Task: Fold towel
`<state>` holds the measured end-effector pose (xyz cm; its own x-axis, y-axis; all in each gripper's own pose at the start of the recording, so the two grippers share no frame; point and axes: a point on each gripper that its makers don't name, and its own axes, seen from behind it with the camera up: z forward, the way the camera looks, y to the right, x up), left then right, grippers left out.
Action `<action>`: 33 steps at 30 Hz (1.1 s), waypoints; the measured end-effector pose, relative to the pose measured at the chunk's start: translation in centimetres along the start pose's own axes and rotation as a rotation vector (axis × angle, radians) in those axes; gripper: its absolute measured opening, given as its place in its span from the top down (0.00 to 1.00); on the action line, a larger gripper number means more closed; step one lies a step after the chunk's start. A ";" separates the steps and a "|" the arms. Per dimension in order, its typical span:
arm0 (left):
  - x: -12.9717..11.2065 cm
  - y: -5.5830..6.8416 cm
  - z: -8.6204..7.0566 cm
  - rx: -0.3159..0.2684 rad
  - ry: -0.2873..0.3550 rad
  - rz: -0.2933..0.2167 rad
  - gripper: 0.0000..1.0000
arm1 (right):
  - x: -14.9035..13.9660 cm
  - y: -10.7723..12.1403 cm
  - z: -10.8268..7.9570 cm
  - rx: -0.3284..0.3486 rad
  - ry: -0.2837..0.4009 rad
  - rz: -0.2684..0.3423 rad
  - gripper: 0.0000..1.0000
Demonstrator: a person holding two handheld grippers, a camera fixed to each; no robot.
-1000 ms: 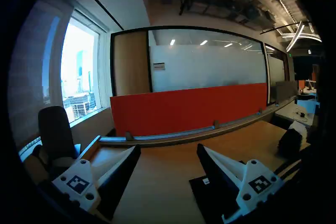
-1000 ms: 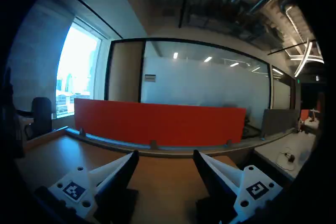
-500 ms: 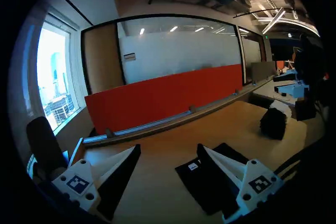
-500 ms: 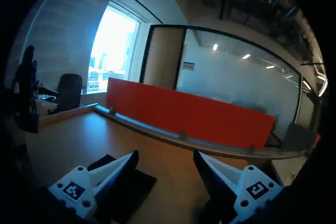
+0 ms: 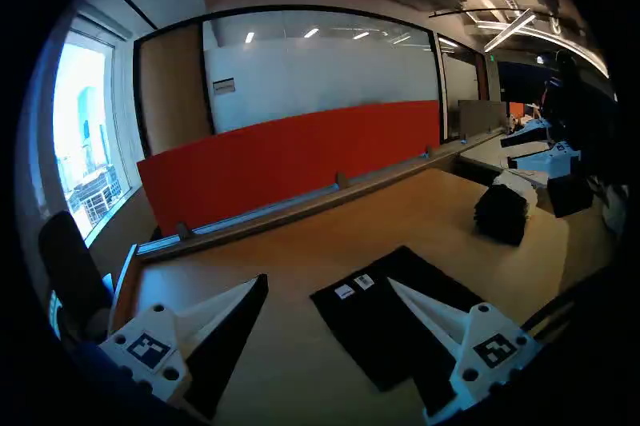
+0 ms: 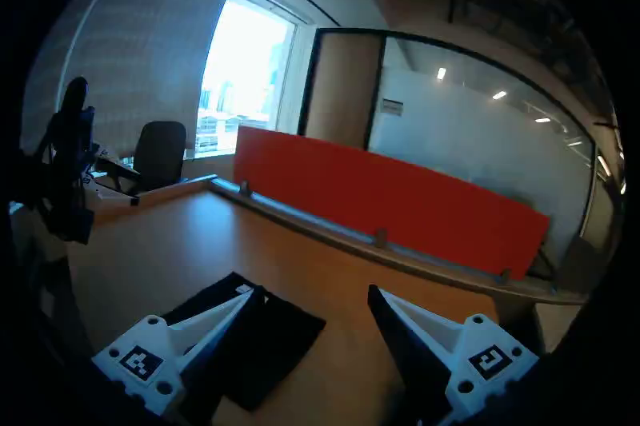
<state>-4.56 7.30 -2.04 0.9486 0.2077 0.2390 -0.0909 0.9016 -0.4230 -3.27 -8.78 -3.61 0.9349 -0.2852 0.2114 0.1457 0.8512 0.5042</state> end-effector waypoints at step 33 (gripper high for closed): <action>-13.7 6.7 1.4 -0.180 -0.267 -0.015 0.00 | -15.1 -7.5 1.6 0.191 -0.292 0.042 0.00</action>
<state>-18.57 11.06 -6.88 0.8341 0.3088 0.4571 0.0002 0.8285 -0.5600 -19.00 -11.60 -9.21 0.8024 -0.3895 0.4522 0.0199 0.7748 0.6319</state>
